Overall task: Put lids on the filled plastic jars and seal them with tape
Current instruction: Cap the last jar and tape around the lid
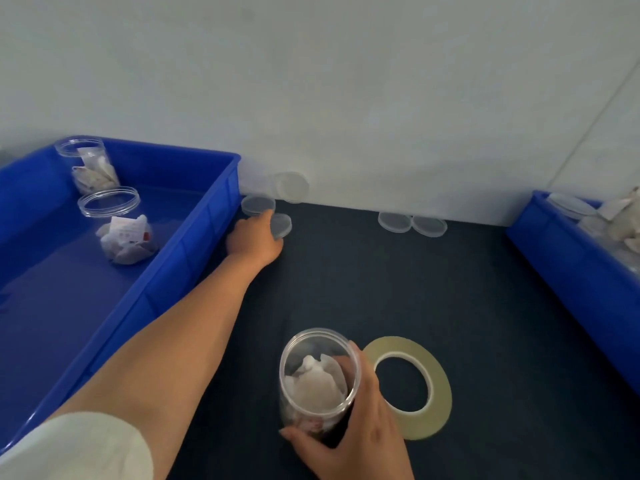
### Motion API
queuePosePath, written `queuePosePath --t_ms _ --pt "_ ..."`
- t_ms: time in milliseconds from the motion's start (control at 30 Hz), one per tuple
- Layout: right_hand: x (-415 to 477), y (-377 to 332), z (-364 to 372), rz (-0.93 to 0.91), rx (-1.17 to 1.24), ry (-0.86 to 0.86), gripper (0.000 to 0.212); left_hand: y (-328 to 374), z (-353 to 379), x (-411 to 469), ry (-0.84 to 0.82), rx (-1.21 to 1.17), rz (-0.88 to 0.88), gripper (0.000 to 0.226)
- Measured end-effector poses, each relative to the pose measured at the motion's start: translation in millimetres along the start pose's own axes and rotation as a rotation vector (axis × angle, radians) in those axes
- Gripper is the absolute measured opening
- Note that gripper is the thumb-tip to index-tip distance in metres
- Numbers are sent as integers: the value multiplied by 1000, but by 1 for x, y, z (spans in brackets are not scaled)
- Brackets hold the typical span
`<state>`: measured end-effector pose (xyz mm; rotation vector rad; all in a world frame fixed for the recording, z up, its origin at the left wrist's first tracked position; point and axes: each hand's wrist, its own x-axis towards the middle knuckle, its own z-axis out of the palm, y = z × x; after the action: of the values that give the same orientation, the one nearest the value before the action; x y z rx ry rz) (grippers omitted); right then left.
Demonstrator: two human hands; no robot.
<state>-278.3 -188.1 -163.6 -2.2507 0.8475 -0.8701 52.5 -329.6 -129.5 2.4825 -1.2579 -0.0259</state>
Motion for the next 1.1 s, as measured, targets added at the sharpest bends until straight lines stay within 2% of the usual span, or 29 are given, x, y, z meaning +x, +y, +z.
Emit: queuePosePath --t_ms 67,133,200,267,300,400,500,533,633,667,767,867,1000,1100 --pt "0 -2 -1 -2 8 5 125 2 -3 -7 41 67 65 30" --pt "-1 -5 -3 2 22 6 124 3 -6 -18 113 5 88 28" --pt "-1 -7 -5 10 32 -5 122 4 -15 -33 166 -255 39 28" --pt "-2 -6 -6 19 43 -19 120 3 -26 -53 136 -552 -62 38" --pt "-2 -6 -6 29 44 -29 119 2 -29 -65 94 -614 -105 41" --pt "-4 -7 -7 44 34 -52 121 -7 -27 -109 -25 -430 -140 44" --pt "-4 -7 -7 46 27 -42 120 -15 -25 -150 -168 -219 -156 97" --pt "-4 -8 -7 49 27 -37 120 -17 -25 -160 -173 -138 -146 100" --pt "-4 -8 -6 49 17 -26 117 -21 -27 -172 -87 61 -76 85" --pt "-5 -8 -6 48 7 -21 117 -20 -28 -174 -82 114 -53 87" --pt "-8 -8 -5 42 -15 -1 118 -18 -29 -175 -174 228 -10 108" --pt "-8 -8 -3 45 -20 10 119 -9 -31 -174 -206 238 0 127" --pt "-8 -7 -3 41 -11 22 118 0 -30 -174 -172 169 110 102" --pt "-8 -7 -4 20 -10 29 117 10 -48 -179 -117 -137 89 72"
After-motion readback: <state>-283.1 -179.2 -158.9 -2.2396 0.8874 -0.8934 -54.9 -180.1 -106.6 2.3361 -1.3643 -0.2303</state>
